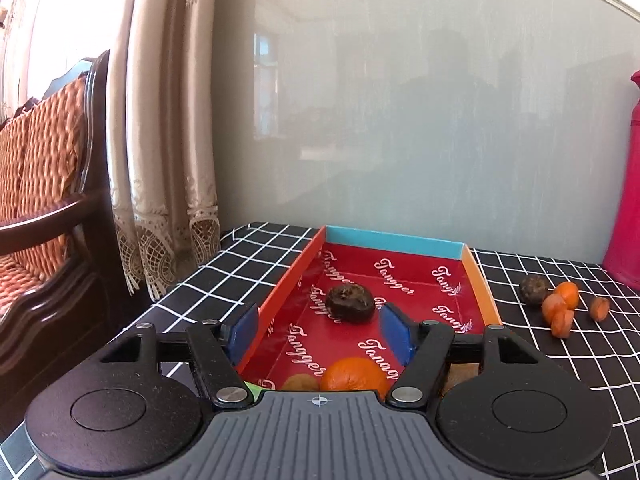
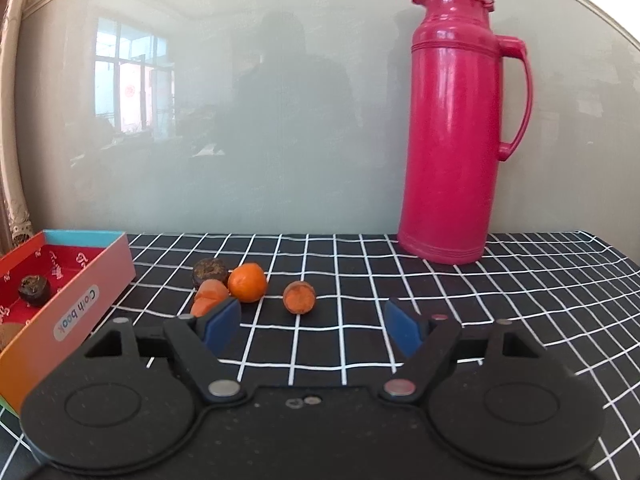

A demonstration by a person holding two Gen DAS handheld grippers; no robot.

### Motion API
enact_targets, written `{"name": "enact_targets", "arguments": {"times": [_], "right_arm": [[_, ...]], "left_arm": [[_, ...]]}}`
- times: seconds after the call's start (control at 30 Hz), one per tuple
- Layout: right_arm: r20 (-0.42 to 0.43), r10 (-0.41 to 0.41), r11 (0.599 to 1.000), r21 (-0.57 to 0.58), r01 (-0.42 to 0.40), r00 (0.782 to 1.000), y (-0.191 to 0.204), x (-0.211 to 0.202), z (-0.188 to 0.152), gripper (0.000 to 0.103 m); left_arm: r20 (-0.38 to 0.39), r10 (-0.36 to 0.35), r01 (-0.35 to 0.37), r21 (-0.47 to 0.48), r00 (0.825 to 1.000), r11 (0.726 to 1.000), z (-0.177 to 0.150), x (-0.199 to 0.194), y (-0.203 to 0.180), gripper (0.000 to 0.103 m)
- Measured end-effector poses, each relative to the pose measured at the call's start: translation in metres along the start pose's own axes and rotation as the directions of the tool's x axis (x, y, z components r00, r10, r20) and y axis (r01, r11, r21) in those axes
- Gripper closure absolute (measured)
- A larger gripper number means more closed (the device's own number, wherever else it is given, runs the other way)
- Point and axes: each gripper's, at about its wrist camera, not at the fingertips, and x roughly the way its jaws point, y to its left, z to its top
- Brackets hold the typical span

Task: Organize fruits
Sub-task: 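Reach the right gripper to an orange carrot piece and close on it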

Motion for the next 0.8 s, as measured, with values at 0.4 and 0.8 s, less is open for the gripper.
{"name": "enact_targets", "arguments": {"times": [0.4,0.8], "right_arm": [[-0.007,0.087,0.989,-0.119,-0.087,0.996,0.024,0.019,0.002,0.026],[-0.08,0.192,0.943,-0.261,-0.207,0.978,0.047,0.051,-0.002,0.03]], "left_arm": [[0.016,0.04,-0.04,0.019,0.999,0.999,0.0,0.002,0.007,0.024],[0.024,0.074,-0.074,0.026,0.997,0.997,-0.002,0.004,0.02,0.017]]}}
